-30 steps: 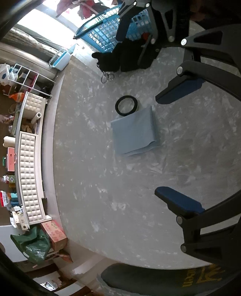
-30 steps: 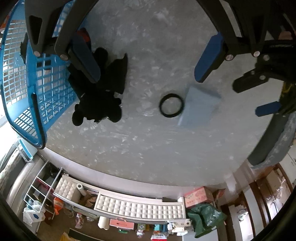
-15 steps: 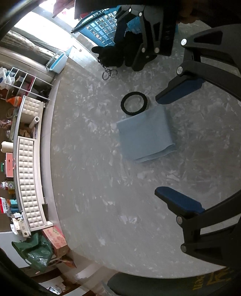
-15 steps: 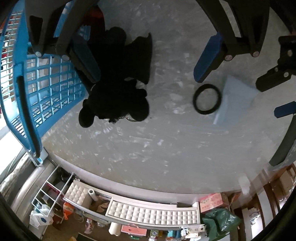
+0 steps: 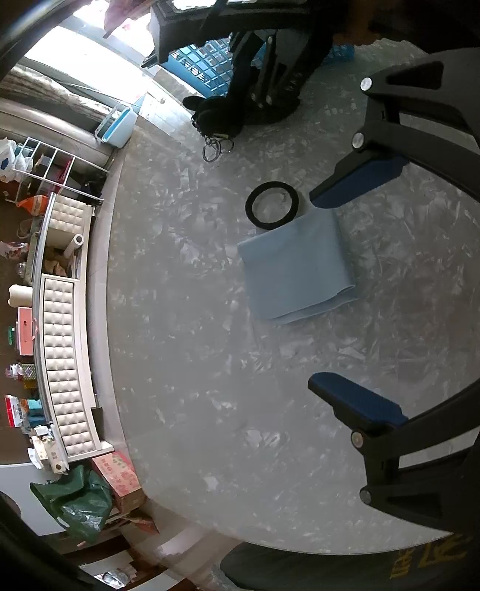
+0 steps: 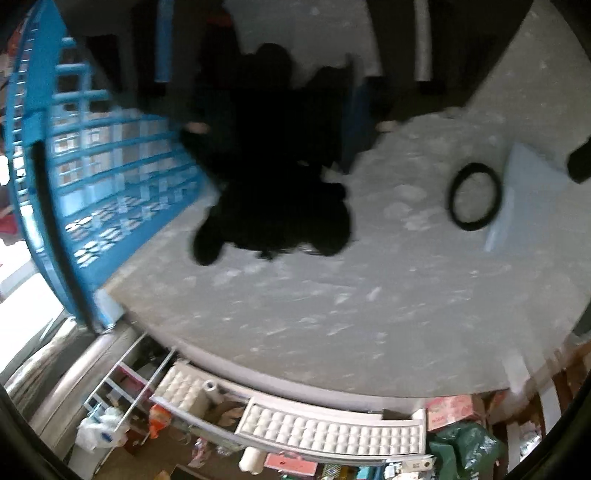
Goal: Organize soft objects
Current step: 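Close the right gripper on the black plush toy, then lift the black plush toy with the right gripper over the basket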
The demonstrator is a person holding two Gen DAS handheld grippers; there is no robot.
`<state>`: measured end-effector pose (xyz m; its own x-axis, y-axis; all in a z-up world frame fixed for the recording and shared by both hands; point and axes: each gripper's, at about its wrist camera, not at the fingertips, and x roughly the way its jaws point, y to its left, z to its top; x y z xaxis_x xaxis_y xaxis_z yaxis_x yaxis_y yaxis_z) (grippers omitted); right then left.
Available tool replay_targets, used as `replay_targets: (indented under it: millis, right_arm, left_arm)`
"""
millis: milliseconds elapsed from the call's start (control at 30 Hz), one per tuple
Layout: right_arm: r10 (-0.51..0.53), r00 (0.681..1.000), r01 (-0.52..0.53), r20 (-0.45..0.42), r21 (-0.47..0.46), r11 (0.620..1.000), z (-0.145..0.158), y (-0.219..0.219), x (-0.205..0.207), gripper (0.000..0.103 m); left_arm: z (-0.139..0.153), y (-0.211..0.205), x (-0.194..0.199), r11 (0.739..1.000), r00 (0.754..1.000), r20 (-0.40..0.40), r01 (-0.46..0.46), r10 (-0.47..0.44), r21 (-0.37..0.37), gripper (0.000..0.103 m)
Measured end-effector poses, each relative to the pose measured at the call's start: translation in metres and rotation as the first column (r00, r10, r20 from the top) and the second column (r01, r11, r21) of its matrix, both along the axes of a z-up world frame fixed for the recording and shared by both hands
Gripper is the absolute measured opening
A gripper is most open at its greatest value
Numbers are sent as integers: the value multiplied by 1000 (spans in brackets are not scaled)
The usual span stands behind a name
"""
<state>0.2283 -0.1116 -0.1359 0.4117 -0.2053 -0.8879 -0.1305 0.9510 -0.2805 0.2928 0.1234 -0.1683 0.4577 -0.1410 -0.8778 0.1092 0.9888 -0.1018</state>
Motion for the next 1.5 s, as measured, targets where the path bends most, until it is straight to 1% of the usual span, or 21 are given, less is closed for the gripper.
replay_targets:
  millis: [33,167,233,367,533,600,767,933,967,1000,1033,1067,1167,1233,1367,1500]
  right_arm:
    - [2,1000,-2,2,4,1000,1,-2,0,32]
    - [0,1000,0,23,18,1000,6,-10,-6,19]
    - [-4,1000,2,29,58,998,12,-10,-9,7]
    - [9,999,-13,37,117,993,23,-9,-18,6]
    - [26,999,-32,41,165,986,36,-4,-32,6]
    - [40,998,-49,57,170,984,46,-5,-37,6]
    - [78,992,-95,94,186,978,71,1,-57,6]
    - [112,986,-135,120,210,968,87,4,-71,6]
    - [115,985,-141,128,214,967,91,4,-74,6]
    - [120,983,-148,138,221,964,96,4,-78,6]
    - [124,982,-154,143,227,961,99,2,-81,6]
    - [130,980,-163,148,236,958,103,1,-85,6]
    - [134,977,-173,167,246,954,110,-6,-86,6]
    - [130,976,-174,175,260,950,110,-12,-81,6]
    - [113,971,-169,209,274,947,125,-27,-82,6]
    - [92,965,-160,246,273,949,142,-40,-85,6]
  left_arm:
    - [0,1,0,1000,1000,0,-2,2,-3,89]
    - [1,1,-1,1000,1000,-1,-4,4,-5,89]
    - [3,2,-2,1000,1000,5,-4,4,-4,89]
    - [11,3,-6,1000,1000,22,-7,8,-12,89]
    - [23,5,-16,1000,999,44,-8,9,-24,89]
    - [27,5,-21,999,999,48,-10,11,-32,89]
    - [39,6,-34,995,998,52,-15,20,-101,89]
    - [50,1,-49,994,998,57,-11,17,-111,90]
    - [52,0,-52,993,998,62,-7,15,-114,91]
    - [55,-1,-54,993,998,68,-2,10,-120,95]
    - [59,-2,-59,992,997,78,3,7,-126,103]
    - [60,-2,-61,992,996,84,4,7,-128,103]
    - [68,-5,-68,994,995,102,13,-2,-108,103]
    - [71,-8,-72,995,995,100,36,-26,-98,103]
    - [74,-11,-77,996,994,93,67,-61,-66,103]
    - [77,-10,-78,996,993,93,75,-70,-42,103]
